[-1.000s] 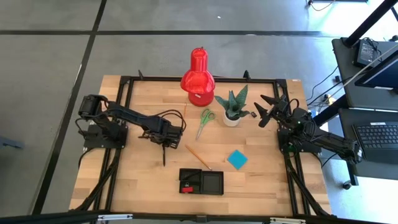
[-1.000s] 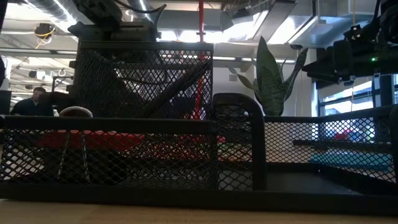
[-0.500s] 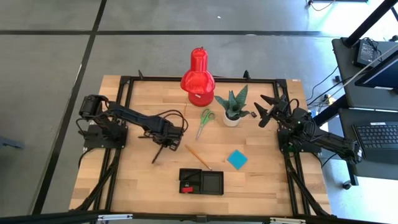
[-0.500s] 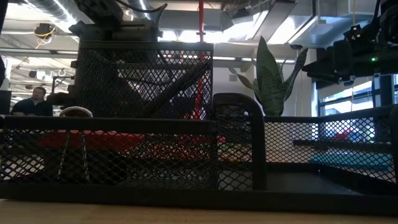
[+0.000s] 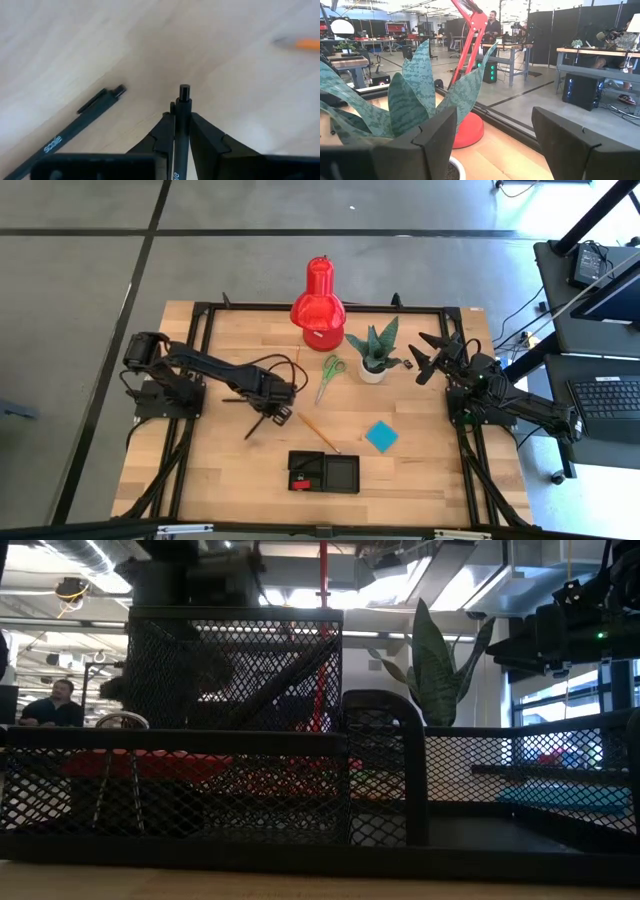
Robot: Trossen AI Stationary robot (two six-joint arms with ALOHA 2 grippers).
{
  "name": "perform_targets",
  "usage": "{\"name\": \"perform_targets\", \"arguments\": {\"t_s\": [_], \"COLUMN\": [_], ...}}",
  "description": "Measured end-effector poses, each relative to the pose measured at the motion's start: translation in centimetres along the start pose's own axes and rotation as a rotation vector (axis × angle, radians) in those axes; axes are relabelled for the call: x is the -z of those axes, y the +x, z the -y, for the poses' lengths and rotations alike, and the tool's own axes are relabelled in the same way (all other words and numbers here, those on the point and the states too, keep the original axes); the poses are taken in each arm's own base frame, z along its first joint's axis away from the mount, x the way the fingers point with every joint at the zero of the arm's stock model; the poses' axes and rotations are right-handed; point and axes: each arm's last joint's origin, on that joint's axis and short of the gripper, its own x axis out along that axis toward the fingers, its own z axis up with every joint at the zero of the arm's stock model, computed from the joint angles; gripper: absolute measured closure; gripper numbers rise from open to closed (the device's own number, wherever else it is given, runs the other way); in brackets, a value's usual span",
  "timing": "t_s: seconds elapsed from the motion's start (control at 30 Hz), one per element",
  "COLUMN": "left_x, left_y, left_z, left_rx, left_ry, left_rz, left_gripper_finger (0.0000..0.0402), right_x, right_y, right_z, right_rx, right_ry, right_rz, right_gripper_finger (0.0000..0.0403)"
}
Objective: Pick and place office supplies into organizer
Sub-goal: Put the bottom black pen into the desk organizer
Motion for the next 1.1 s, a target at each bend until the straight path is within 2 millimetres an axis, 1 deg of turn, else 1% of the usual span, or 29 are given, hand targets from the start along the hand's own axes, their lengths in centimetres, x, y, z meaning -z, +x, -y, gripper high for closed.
{"name": "perform_targets", "arguments": {"t_s": [0.07, 0.17, 0.27, 0.4, 0.53, 0.67, 0.77, 0.87, 1.03, 1.1], "left_x": [0.0, 0.2, 0.6, 1.3, 2.0, 2.9, 3.7, 4.5, 5.7, 6.1], "left_y": [-0.8, -2.7, -4.5, -7.4, -10.0, -11.8, -12.5, -13.1, -12.8, -12.2], "left_z": [0.1, 0.3, 0.7, 1.5, 3.2, 5.2, 6.3, 6.8, 7.9, 8.5], "left_rx": [0.018, 0.063, 0.130, 0.275, 0.452, 0.623, 0.706, 0.758, 0.794, 0.795], "left_ry": [0.014, 0.028, 0.061, 0.130, 0.244, 0.395, 0.483, 0.504, 0.560, 0.600], "left_rz": [0.026, 0.110, 0.223, 0.417, 0.620, 0.788, 0.862, 0.891, 0.914, 0.907], "left_gripper_finger": [0.0362, 0.0364, 0.0367, 0.0368, 0.0369, 0.0369, 0.0369, 0.0369, 0.0369, 0.0369], "right_x": [0.0, 0.0, 0.0, 0.0, 0.0, 0.0, 0.0, 0.0, 0.0, 0.0], "right_y": [0.0, 0.0, 0.0, 0.0, 0.0, 0.0, 0.0, 0.0, 0.0, 0.0], "right_z": [0.0, 0.0, 0.0, 0.0, 0.0, 0.0, 0.0, 0.0, 0.0, 0.0], "right_rx": [0.000, 0.000, 0.000, 0.000, 0.000, 0.000, 0.000, 0.000, 0.000, 0.000], "right_ry": [0.000, 0.003, 0.004, 0.006, 0.008, 0.032, 0.042, 0.058, 0.058, 0.057], "right_rz": [0.000, -0.001, 0.000, 0.001, 0.000, 0.000, 0.000, 0.000, 0.000, 0.000], "right_gripper_finger": [0.0143, 0.0143, 0.0143, 0.0143, 0.0143, 0.0143, 0.0143, 0.0143, 0.0143, 0.0143]}}
